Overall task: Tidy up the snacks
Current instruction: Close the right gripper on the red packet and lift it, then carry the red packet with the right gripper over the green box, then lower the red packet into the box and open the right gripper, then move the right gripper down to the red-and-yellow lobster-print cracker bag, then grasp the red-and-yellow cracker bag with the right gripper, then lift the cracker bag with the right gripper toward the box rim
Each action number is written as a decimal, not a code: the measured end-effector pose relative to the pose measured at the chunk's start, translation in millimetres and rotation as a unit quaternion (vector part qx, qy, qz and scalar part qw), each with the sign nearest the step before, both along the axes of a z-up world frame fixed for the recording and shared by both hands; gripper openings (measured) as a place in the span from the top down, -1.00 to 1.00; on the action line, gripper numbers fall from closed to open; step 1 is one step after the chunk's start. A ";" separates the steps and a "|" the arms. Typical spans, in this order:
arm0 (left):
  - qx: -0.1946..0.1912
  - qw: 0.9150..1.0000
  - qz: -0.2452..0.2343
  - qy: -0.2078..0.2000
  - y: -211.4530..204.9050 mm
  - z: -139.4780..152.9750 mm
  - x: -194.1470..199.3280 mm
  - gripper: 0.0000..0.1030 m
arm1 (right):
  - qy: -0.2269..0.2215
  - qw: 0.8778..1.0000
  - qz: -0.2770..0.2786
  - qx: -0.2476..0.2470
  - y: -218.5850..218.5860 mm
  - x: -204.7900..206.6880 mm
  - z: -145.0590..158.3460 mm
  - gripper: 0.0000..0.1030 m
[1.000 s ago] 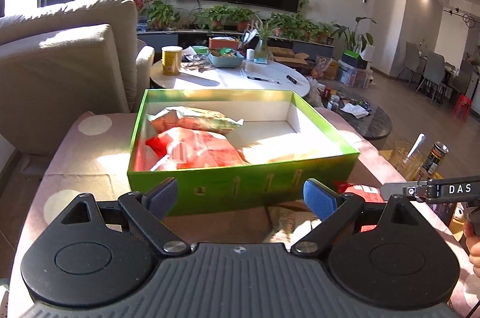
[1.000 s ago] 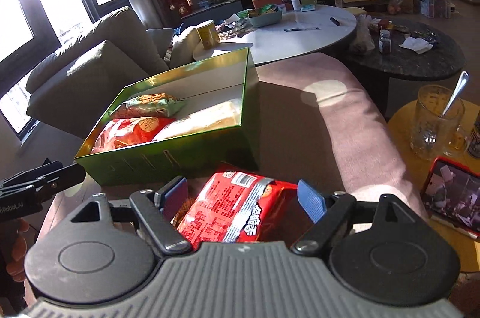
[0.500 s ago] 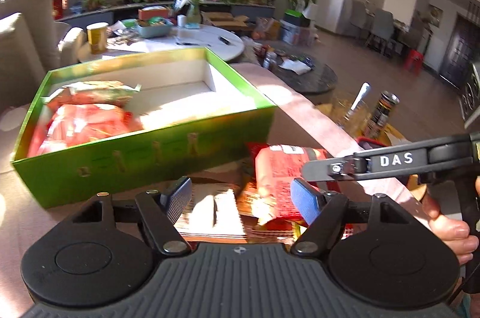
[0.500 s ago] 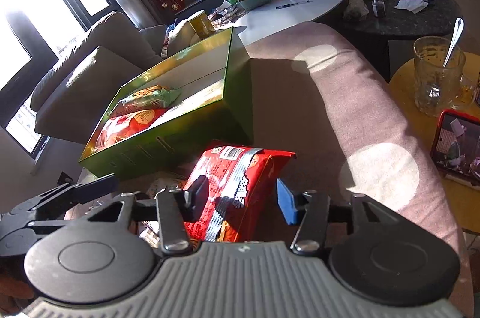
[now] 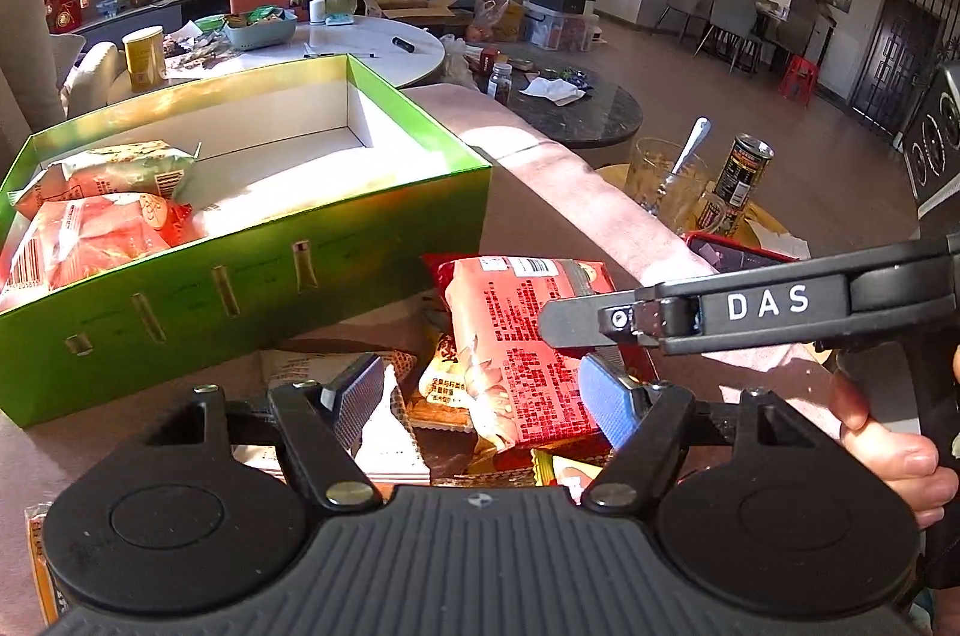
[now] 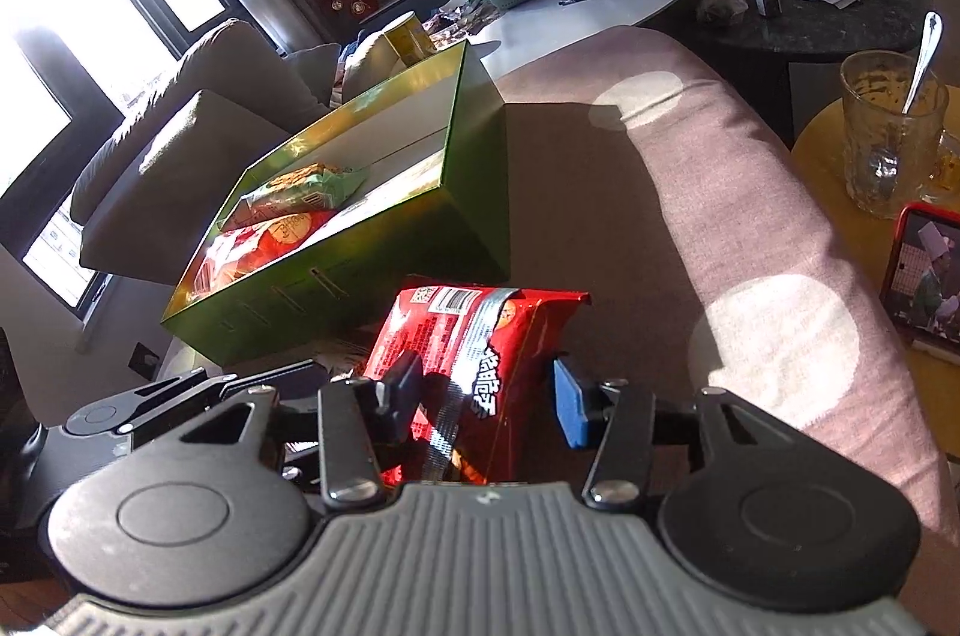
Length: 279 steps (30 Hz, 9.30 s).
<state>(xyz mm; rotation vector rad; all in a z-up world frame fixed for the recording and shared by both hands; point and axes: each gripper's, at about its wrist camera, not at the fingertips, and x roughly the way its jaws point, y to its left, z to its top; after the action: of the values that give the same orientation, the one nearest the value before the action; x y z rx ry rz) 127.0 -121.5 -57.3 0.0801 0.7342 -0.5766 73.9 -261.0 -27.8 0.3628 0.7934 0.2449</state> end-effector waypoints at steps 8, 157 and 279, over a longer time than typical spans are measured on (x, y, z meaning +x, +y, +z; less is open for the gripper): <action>-0.007 1.000 -0.014 0.011 -0.3 0.6 -1.2 -0.08 | 0.000 1.000 -0.008 -0.008 -2.0 -4.3 0.6 -0.27; 0.018 0.996 0.077 -0.052 62.7 31.1 -70.4 -0.56 | -0.016 0.998 0.029 -0.048 30.3 -72.8 11.3 -0.26; -0.013 0.991 0.081 -0.109 68.2 65.3 15.0 -0.22 | -0.142 0.987 0.061 -0.048 60.9 42.9 68.5 -0.26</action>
<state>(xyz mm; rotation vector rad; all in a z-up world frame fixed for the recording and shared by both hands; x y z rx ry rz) 142.0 -53.3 8.0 0.0579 0.5157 -0.4153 116.8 -200.1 40.7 0.1824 0.5435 0.3634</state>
